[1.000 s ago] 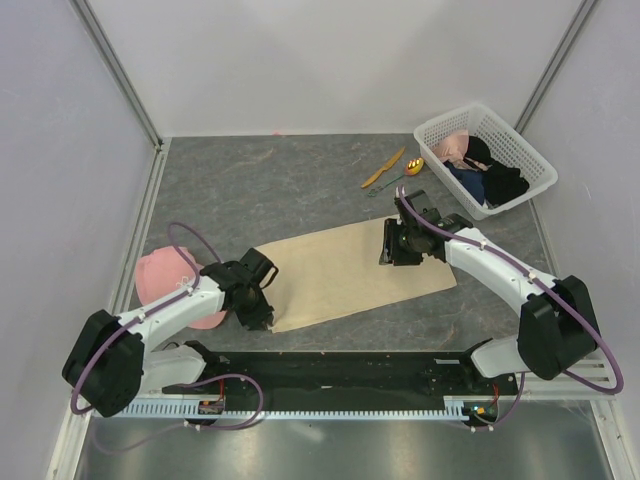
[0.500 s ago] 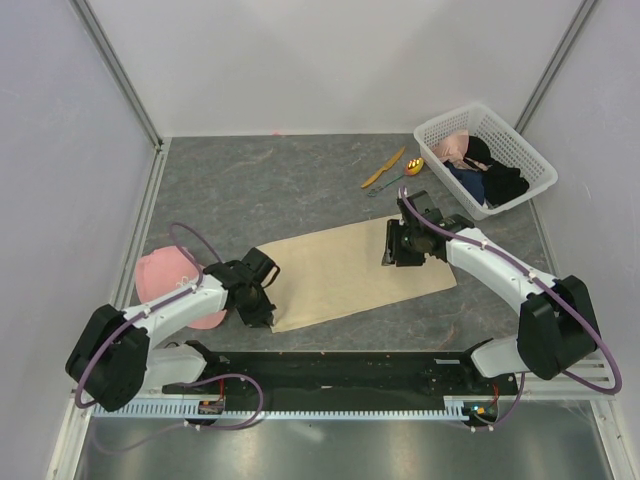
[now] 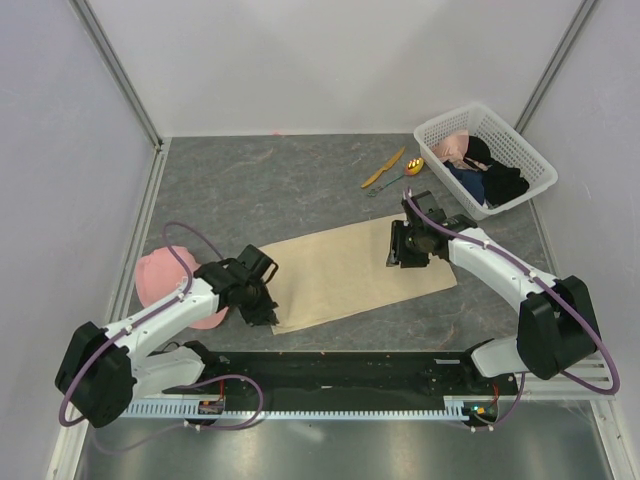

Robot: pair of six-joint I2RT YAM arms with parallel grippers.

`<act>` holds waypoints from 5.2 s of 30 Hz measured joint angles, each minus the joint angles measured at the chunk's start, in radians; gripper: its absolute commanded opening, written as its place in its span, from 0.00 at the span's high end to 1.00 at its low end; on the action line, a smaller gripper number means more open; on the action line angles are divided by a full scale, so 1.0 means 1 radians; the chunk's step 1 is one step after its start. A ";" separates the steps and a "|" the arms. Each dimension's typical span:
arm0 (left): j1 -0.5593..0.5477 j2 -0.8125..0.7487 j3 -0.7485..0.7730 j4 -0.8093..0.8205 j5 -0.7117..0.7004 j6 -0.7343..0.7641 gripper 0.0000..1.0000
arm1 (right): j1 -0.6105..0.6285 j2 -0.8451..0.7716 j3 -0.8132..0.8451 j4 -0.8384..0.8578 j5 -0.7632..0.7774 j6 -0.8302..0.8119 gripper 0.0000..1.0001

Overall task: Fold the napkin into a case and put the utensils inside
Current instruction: Smooth out the rectangle-folded napkin at the center of the board, then pick up the rectangle-folded napkin from the center of the board.

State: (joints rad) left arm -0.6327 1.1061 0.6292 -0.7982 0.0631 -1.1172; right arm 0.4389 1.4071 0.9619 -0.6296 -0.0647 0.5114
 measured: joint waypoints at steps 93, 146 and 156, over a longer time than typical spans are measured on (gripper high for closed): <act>0.462 0.631 0.440 0.116 0.008 0.369 0.98 | -0.468 0.148 -0.057 -0.066 0.150 -0.089 0.89; 0.212 0.472 0.476 0.167 0.160 0.485 0.89 | -0.314 0.418 0.190 0.095 0.069 -0.381 0.74; 0.198 0.481 0.443 0.226 0.210 0.431 0.89 | -0.308 0.407 0.173 0.130 0.066 -0.366 1.00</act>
State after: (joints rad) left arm -0.4343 1.5875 1.0721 -0.5720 0.2729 -0.6857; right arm 0.1310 1.8137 1.1347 -0.4999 0.0017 0.1455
